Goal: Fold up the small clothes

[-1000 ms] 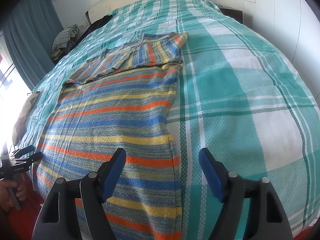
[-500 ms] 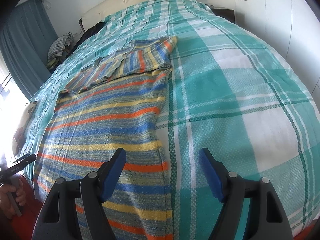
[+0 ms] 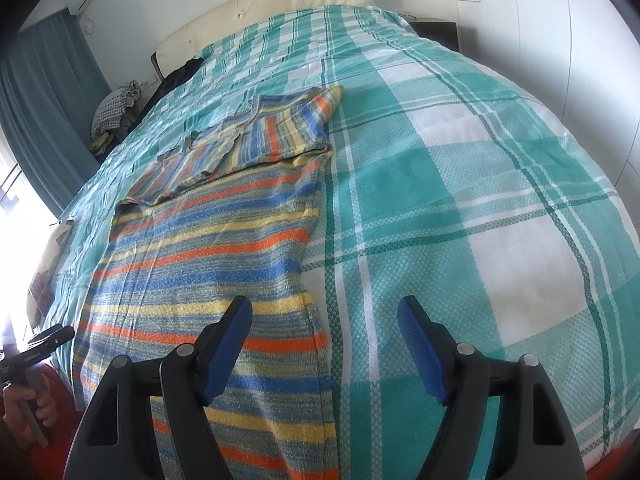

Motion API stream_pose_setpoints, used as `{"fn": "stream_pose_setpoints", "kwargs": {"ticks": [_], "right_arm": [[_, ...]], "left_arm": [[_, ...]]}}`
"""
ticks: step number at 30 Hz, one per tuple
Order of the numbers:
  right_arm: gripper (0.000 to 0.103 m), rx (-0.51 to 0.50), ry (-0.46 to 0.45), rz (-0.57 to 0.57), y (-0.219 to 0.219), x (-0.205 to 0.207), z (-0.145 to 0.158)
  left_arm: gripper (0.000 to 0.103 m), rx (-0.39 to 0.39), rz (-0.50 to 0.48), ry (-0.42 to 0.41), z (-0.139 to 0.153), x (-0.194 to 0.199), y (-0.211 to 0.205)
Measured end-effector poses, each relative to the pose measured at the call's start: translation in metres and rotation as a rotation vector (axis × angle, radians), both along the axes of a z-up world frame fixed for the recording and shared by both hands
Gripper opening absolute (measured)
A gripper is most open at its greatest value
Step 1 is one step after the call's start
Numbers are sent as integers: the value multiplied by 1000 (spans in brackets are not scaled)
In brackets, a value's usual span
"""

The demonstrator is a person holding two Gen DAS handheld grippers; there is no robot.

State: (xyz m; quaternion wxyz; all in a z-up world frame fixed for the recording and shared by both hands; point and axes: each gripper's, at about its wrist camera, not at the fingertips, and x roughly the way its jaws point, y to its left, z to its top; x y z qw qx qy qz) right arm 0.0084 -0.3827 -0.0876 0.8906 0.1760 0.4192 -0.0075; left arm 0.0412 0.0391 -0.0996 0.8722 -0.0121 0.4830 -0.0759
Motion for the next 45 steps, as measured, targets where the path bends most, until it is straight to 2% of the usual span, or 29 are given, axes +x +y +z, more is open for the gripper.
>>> {"fn": "stream_pose_setpoints", "kwargs": {"ticks": [5, 10, 13, 15, 18, 20, 23, 25, 27, 29, 30, 31, 32, 34, 37, 40, 43, 45], "right_arm": [[75, 10, -15, -11, -5, -1, 4], [75, 39, -23, -31, -17, -6, 17], [75, 55, 4, -34, -31, -9, 30], [75, 95, 61, -22, -41, -14, 37], [75, 158, 184, -2, -48, -24, 36], [75, 212, 262, 2, -43, -37, 28], [73, 321, 407, 101, -14, -50, 4], [73, 292, 455, 152, 6, -51, -2], [73, 232, 489, 182, 21, -46, -9], [72, 187, 533, 186, 29, -41, -22], [55, 180, 561, 192, 32, -40, -29], [33, 183, 577, 205, 34, -40, -34], [7, 185, 588, 210, 34, -40, -36], [6, 215, 575, 205, 31, -42, -31], [6, 280, 509, 204, 24, -43, -14], [6, 350, 405, 217, 15, -30, 10], [6, 346, 307, 227, 5, -1, 34], [6, 324, 247, 215, -2, 30, 47]], "left_arm": [[102, 5, -17, 7, 5, -8, -3], [102, 1, -34, 107, -8, -16, 1], [102, -47, -51, 188, -18, -22, 4], [102, -73, -66, 216, -21, -24, 3], [101, -71, -96, 231, -23, -25, -4], [101, -83, -125, 245, -23, -26, -9], [97, -106, -173, 263, -23, -30, -16], [77, -72, -203, 279, -26, -35, -23], [69, -21, -214, 276, -28, -38, -29], [30, -15, -216, 278, -28, -39, -31], [5, -36, -217, 292, -28, -39, -30], [4, -54, -215, 299, -27, -39, -28], [4, -63, -212, 295, -25, -40, -25], [3, -105, -199, 301, -21, -39, -17], [3, -241, -160, 305, -8, -29, 0], [3, -349, -148, 263, 15, -6, 10], [3, -420, -131, 212, 40, 41, 12], [3, -434, -125, 183, 51, 81, 8]]}}
